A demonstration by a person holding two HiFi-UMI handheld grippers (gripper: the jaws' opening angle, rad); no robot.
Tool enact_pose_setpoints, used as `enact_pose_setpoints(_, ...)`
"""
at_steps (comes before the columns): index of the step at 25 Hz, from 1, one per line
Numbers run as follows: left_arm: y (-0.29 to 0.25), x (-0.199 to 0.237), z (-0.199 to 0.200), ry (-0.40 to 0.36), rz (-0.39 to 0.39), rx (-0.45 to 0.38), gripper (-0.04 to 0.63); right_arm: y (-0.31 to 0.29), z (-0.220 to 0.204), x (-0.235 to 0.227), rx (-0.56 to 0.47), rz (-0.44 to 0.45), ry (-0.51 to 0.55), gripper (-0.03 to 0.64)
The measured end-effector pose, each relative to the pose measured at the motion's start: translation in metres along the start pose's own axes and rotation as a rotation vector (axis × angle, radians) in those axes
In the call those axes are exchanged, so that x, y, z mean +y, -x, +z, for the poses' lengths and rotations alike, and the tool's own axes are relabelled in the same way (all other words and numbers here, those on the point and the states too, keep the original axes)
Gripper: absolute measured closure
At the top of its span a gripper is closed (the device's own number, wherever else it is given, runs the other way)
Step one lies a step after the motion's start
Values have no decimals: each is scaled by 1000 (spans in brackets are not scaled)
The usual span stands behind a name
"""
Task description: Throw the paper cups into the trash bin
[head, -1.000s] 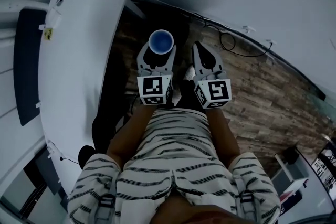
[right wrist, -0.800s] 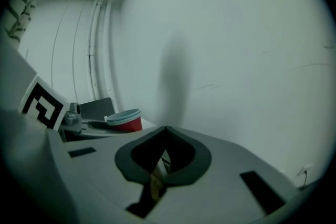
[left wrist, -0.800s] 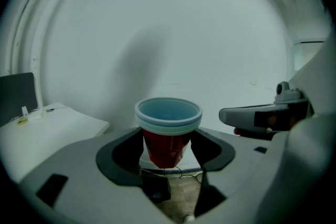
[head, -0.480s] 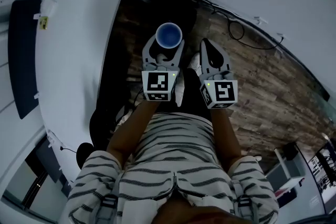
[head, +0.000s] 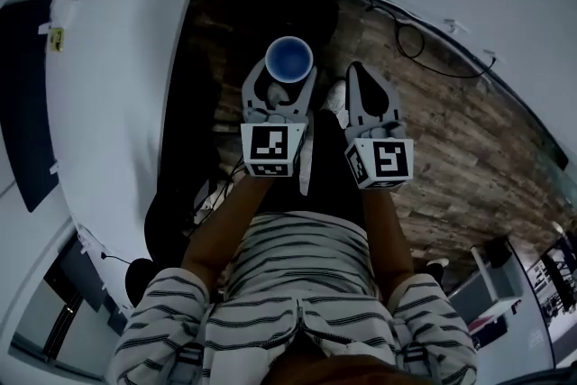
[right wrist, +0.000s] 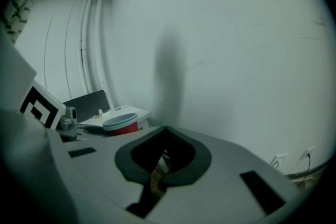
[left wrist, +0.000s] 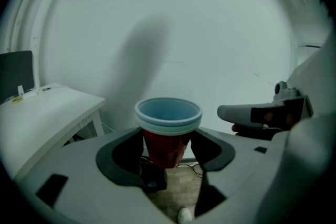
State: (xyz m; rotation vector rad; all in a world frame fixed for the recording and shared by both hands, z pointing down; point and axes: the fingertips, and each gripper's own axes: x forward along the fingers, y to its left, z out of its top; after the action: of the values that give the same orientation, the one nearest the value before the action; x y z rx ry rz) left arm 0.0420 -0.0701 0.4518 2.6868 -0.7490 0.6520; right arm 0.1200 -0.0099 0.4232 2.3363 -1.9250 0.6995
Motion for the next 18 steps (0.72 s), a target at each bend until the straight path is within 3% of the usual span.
enact_pose_setpoints(18,-48,8,-76,40,-11,98,296,-26,-73,-18,89,-19,-5,606)
